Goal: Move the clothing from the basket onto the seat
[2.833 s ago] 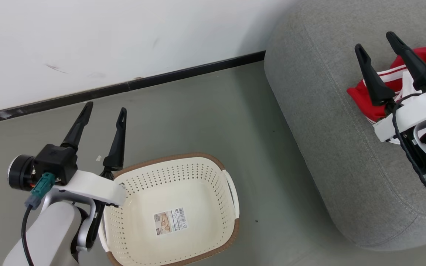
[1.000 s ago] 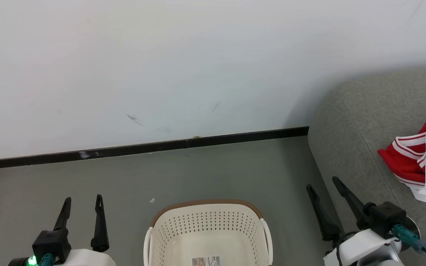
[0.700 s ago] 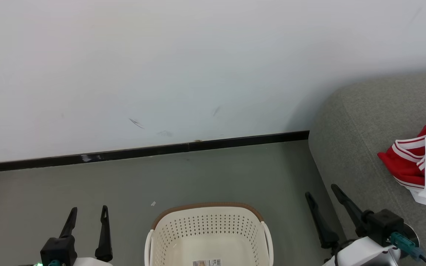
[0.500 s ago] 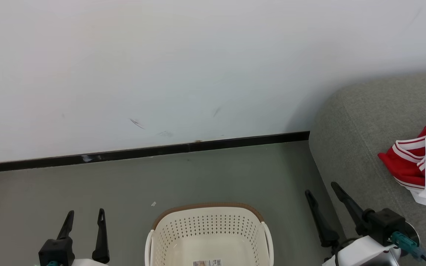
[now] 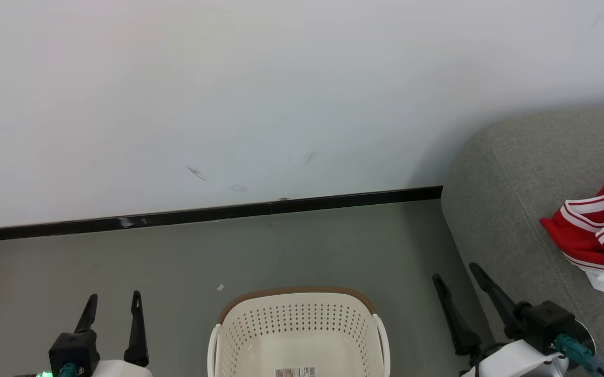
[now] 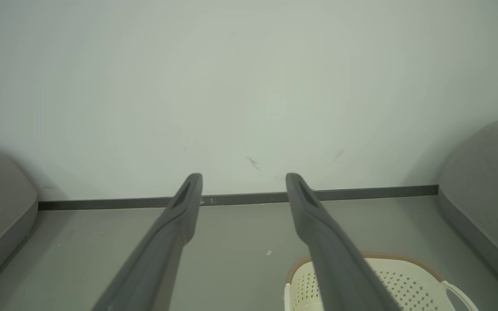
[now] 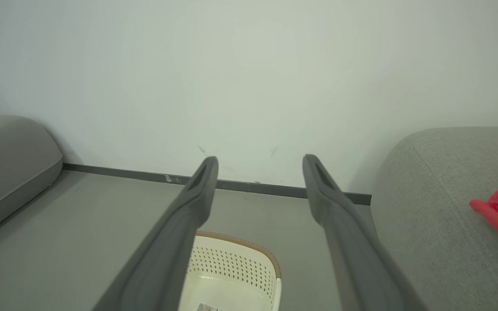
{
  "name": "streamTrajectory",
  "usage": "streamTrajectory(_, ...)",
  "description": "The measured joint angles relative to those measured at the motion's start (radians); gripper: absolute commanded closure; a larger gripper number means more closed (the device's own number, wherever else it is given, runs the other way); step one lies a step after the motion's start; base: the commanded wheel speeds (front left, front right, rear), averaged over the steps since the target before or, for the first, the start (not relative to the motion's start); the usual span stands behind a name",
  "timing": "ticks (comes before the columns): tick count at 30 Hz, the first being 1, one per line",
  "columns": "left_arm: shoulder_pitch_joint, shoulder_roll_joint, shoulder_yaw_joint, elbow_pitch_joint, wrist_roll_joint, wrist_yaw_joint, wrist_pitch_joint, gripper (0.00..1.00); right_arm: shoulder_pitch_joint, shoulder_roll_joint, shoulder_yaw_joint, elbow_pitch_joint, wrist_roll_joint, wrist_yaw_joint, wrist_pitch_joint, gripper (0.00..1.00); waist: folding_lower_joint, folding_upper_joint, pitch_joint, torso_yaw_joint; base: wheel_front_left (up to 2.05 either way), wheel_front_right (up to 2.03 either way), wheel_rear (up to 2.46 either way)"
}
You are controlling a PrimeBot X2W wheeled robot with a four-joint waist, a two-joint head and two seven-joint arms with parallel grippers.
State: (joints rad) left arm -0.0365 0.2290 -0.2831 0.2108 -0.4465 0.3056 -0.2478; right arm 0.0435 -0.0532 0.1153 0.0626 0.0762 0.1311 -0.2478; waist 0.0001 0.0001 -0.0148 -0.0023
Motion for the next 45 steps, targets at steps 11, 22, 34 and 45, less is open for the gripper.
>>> streamTrajectory(11,-0.021,0.02,0.008,0.007,0.0,-0.001,0.0,0.0,0.015,0.005,-0.005,-0.015,0.0,0.0,0.0,0.0,0.0,0.0,0.007,0.008,0.0,0.0,0.0)
streamTrajectory(22,-0.023,0.017,0.003,0.013,0.008,0.0,0.0,0.0,0.015,0.009,-0.021,-0.018,-0.003,0.0,0.0,0.0,0.0,0.0,0.01,0.012,0.0,0.0,0.0)
streamTrajectory(34,-0.022,0.011,0.002,0.018,0.009,0.0,0.0,1.0,0.016,0.01,-0.029,-0.017,-0.003,0.0,0.0,1.0,0.0,0.0,0.01,0.017,0.0,0.0,0.0)
streamTrajectory(45,0.029,-0.042,0.0,0.065,-0.035,-0.019,0.018,1.0,0.064,0.02,-0.005,0.016,0.042,0.0,0.001,1.0,0.0,0.0,0.011,0.015,0.0,0.0,0.0)
